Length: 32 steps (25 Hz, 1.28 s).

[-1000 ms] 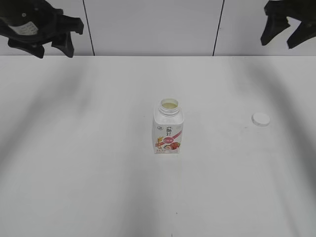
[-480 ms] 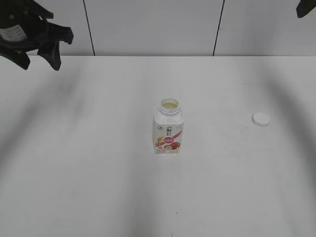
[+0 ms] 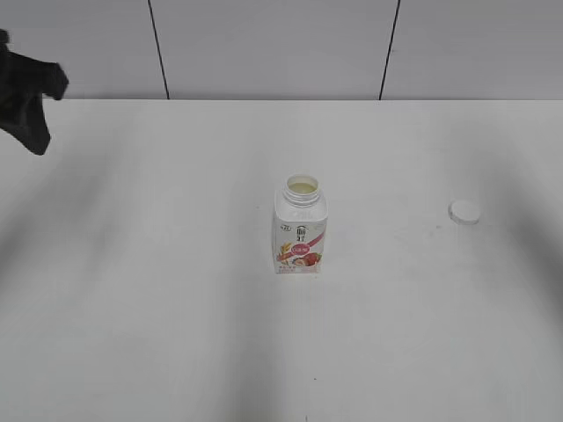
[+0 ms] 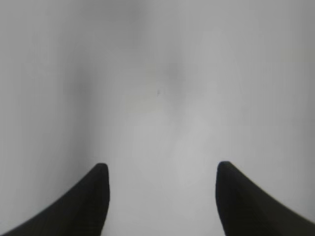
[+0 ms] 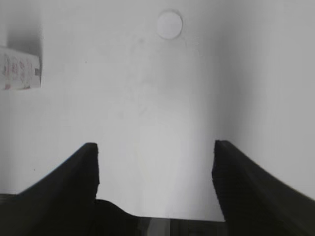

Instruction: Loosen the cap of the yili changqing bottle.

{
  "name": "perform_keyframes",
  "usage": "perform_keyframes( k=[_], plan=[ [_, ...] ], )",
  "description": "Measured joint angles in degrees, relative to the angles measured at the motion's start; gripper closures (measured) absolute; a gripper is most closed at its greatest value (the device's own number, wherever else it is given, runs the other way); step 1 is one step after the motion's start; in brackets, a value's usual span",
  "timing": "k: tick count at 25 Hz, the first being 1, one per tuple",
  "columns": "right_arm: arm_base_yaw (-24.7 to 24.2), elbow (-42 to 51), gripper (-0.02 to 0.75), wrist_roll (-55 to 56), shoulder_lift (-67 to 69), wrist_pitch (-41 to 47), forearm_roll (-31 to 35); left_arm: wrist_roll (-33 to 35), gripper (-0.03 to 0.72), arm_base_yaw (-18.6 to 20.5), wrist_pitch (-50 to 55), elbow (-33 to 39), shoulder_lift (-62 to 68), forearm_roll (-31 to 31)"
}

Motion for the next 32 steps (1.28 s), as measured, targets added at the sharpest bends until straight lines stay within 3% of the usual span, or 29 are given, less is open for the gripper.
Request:
perform_keyframes(
  k=[10, 18, 32],
  plan=[
    [0.0, 18.3, 0.173, 0.1, -20.1, 0.1, -1.5, -0.1, 0.263, 0.0, -4.5, 18.9, -27.3, -1.2],
    [0.0, 23.4, 0.173, -0.9, -38.0, 0.3, -1.8, -0.1, 0.263, 0.0, -6.3, 32.2, -50.0, -0.4],
    [0.0, 36.6, 0.173, -2.7, -61.4, 0.2, -1.2, 4.2, 0.263, 0.0, -6.0, 44.3, -77.7, -0.8]
  ],
)
